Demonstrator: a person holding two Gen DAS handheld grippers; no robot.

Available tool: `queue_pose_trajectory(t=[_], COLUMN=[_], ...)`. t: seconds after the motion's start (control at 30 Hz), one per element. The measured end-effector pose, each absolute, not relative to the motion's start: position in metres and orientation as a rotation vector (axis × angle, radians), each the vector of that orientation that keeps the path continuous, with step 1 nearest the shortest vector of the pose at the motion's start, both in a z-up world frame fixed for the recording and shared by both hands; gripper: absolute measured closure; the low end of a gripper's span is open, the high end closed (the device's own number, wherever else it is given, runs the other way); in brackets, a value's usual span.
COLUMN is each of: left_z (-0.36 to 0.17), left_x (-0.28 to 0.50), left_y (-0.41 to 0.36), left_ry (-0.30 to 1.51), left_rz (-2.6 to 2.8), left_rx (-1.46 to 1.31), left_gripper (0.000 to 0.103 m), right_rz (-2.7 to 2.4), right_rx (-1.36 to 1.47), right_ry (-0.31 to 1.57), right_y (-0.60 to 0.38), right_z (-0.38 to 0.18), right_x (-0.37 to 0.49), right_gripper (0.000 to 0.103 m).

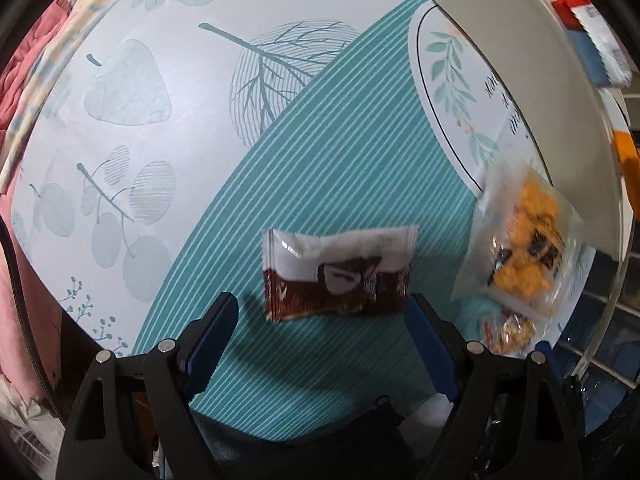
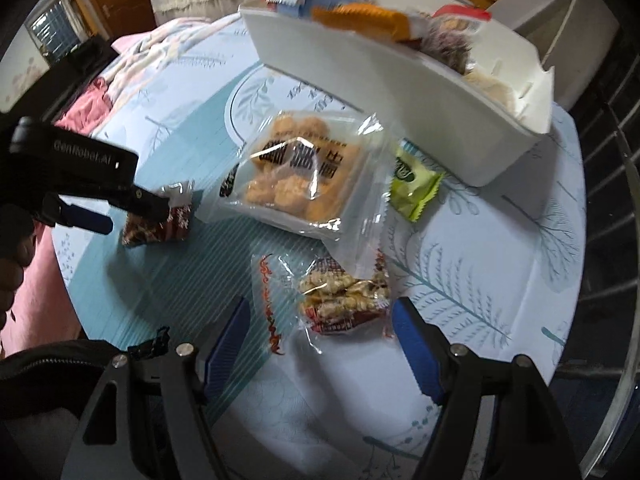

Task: Organize snacks
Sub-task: 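Move the left tool to the small brown candy while the right tool approaches the clear nut-cluster pack, then grasp the small brown candy with the left tool while the right tool grasps the nut-cluster pack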

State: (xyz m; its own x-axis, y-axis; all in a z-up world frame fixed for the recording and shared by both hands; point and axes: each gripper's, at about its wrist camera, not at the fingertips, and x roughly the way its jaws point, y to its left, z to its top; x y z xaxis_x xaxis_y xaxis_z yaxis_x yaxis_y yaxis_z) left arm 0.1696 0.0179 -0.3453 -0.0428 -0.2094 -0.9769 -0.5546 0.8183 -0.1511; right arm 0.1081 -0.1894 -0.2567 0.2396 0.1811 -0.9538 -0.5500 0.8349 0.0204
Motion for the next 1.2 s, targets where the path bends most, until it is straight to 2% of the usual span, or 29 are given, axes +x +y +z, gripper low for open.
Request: queue_pose_trajectory(t=[0.13, 0.2, 0.33, 0.53, 0.6, 0.63, 0.77, 1.03, 1.2], left_z=[-0.35, -0.353, -0.353, -0.35, -0.348, -0.347, -0.347, -0.347, -0.34], left_x=[0.174, 0.177, 0.186, 0.192, 0.195, 0.194, 0.19, 0.17, 0.154], left_y=[0.018, 0.017, 0.014, 0.019, 0.027, 0.031, 0.039, 0.044, 0.041], left_ry=[1.619, 1.623, 1.618, 1.633, 1.625, 1.623, 1.612, 1.599, 1.594], left_rz=[0.323, 0.33, 0.33, 0.334, 0.337, 0.341, 0.338, 0.327, 0.327], left_rx=[-0.621, -0.622, -0.603, -0.638, -0.687, -0.695, -0.713, -0.73, -0.722], left_gripper=[0.027, 0.035, 0.038, 0.054, 0.062, 0.063, 0.066, 0.071, 0.078], right_rz=[0.506, 0.504, 0.506, 0.509, 0.497, 0.492, 0.464, 0.477, 0.511], right_rx=[-0.371, -0.362, -0.356, -0.399, -0.403, -0.396, -0.348, -0.302, -0.278], right_ry=[1.221, 1.227, 1.216, 1.187, 1.208, 1.221, 1.223, 1.226, 1.222], right_y=[-0.188, -0.189, -0.19, -0.186, -0.185, -0.186, -0.193, -0.203, -0.199], right_z=[-0.263, -0.265, -0.267, -0.27, -0.276, -0.279, -0.28, -0.278, -0.271], right_x=[0.112, 0.115, 0.117, 0.119, 0.123, 0.125, 0.13, 0.126, 0.118], right_gripper=[0.026, 0.026, 0.026, 0.025, 0.031, 0.037, 0.05, 0.052, 0.052])
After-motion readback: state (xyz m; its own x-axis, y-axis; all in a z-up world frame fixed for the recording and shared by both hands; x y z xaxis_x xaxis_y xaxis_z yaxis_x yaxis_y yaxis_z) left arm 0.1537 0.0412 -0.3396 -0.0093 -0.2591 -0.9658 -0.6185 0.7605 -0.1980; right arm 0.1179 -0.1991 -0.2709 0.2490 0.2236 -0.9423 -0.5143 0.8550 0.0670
